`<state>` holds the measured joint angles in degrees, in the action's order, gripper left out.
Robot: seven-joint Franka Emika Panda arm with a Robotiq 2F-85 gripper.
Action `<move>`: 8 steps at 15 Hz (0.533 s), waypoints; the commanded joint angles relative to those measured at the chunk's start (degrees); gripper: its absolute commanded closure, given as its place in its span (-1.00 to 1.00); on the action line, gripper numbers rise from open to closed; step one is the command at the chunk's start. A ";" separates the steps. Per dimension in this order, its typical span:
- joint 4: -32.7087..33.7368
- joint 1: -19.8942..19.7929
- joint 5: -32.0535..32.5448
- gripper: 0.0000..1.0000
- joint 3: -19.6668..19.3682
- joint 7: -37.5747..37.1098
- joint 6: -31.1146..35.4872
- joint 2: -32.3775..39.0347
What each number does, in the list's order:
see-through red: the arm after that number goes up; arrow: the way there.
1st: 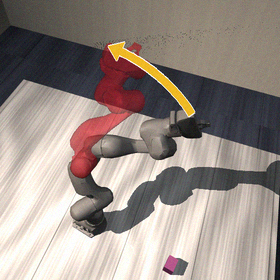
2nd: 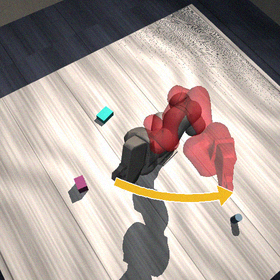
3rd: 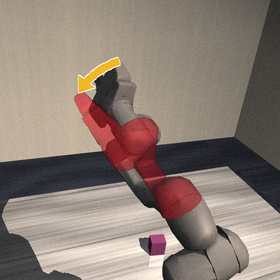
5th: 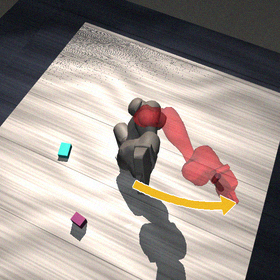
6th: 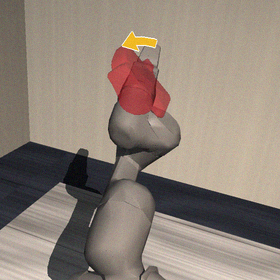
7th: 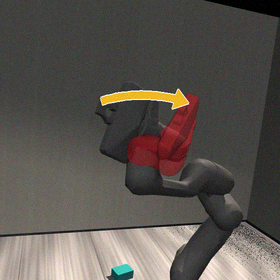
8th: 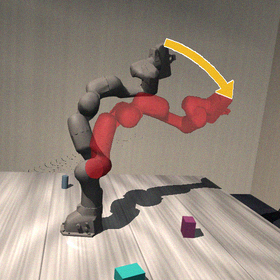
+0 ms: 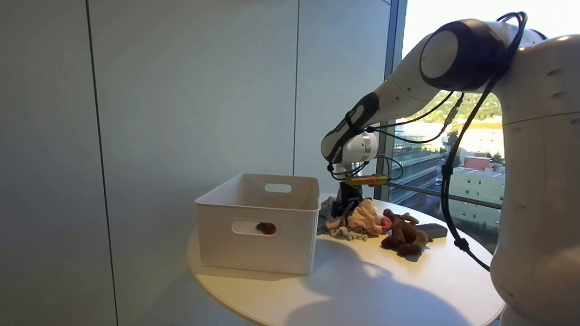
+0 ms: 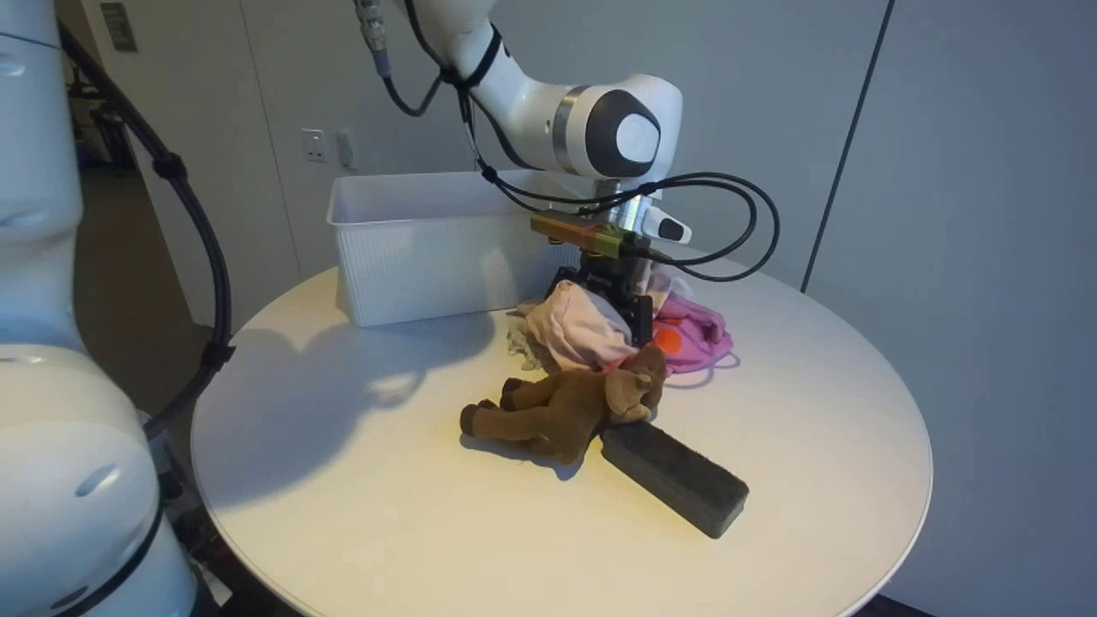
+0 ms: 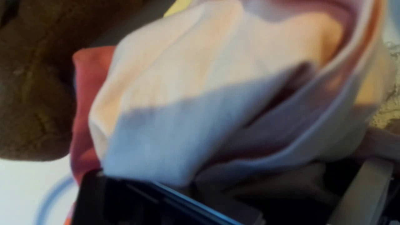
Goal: Put the plush toy and the clothing into the basket
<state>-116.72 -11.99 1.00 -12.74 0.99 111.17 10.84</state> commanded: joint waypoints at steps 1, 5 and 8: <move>5.82 -1.14 -2.50 -0.06 0.38 0.46 -4.06 4.52; 5.27 -1.03 -3.97 0.52 0.32 -0.47 -3.69 -0.27; 1.22 -0.43 -2.12 0.91 -0.17 -3.64 1.56 -7.39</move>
<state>-111.64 -12.51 -1.80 -12.74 -0.08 108.24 10.80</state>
